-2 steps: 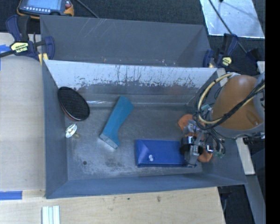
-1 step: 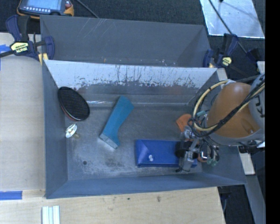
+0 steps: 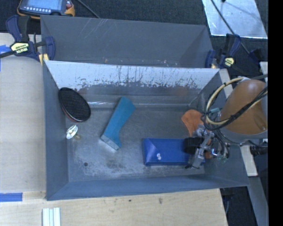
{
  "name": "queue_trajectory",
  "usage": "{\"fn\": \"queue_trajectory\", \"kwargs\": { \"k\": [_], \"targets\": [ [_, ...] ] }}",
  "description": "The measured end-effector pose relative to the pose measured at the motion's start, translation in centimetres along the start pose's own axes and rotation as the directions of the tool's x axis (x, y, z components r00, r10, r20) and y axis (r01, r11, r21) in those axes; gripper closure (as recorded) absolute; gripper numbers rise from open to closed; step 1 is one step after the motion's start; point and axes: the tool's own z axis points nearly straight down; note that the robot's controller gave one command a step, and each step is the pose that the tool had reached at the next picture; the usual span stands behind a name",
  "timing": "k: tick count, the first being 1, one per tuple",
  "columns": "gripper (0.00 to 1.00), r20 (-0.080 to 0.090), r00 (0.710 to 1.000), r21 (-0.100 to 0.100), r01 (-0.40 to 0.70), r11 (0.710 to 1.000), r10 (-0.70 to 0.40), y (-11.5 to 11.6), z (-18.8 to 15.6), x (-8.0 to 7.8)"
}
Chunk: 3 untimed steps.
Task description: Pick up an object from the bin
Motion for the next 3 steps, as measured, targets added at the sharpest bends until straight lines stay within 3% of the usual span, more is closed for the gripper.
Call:
{"fn": "queue_trajectory", "kwargs": {
  "k": [1, 2, 3],
  "targets": [
    [1.0, 0.006, 1.0, 0.002, -0.022, 1.0, 0.022, 5.9, -0.3, 2.1],
    [1.0, 0.006, 1.0, 0.002, -0.022, 1.0, 0.021, 5.9, -0.3, 2.1],
    [1.0, -0.004, 1.0, 0.005, -0.012, 1.0, 0.012, 5.8, -4.8, 2.4]
  ]
}}
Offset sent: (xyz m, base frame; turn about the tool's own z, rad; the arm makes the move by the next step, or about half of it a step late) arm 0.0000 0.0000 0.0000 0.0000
